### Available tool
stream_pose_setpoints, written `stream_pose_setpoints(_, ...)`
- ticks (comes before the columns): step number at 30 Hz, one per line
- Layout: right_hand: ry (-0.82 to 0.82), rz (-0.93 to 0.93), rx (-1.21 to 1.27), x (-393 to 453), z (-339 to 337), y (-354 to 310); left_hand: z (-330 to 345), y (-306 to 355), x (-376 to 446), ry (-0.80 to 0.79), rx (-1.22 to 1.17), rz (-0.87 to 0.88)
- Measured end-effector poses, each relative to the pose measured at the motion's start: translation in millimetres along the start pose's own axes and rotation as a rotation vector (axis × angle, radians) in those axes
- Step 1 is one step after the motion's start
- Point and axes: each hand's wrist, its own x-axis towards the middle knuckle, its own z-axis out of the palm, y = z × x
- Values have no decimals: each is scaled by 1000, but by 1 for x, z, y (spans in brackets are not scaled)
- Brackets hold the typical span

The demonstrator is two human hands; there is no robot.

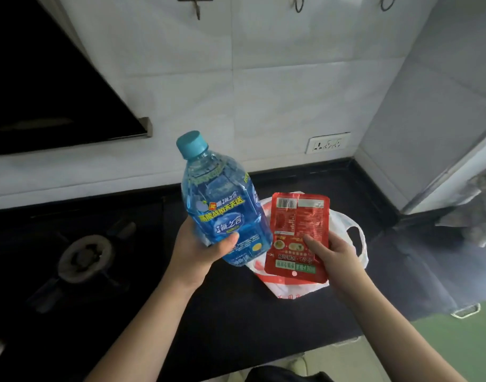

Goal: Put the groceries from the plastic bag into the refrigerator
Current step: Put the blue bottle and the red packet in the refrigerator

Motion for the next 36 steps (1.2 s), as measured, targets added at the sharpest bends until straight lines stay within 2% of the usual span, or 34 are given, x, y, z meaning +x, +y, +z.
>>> stream_pose_setpoints(8,-94,-73,1,-27,16,-9,-19,9,-43,104,51,-26)
stream_pose_setpoints(15,-247,-64,29,-41,-1,-13,3,13,-84,227,61,-37)
stream_pose_setpoints(25,-490,14,46,-71,-33,4,54,16,-175,496,32,-56)
stream_pose_setpoints(36,-873,64,-161,-145,45,41,52,44,-324,955,150,-68)
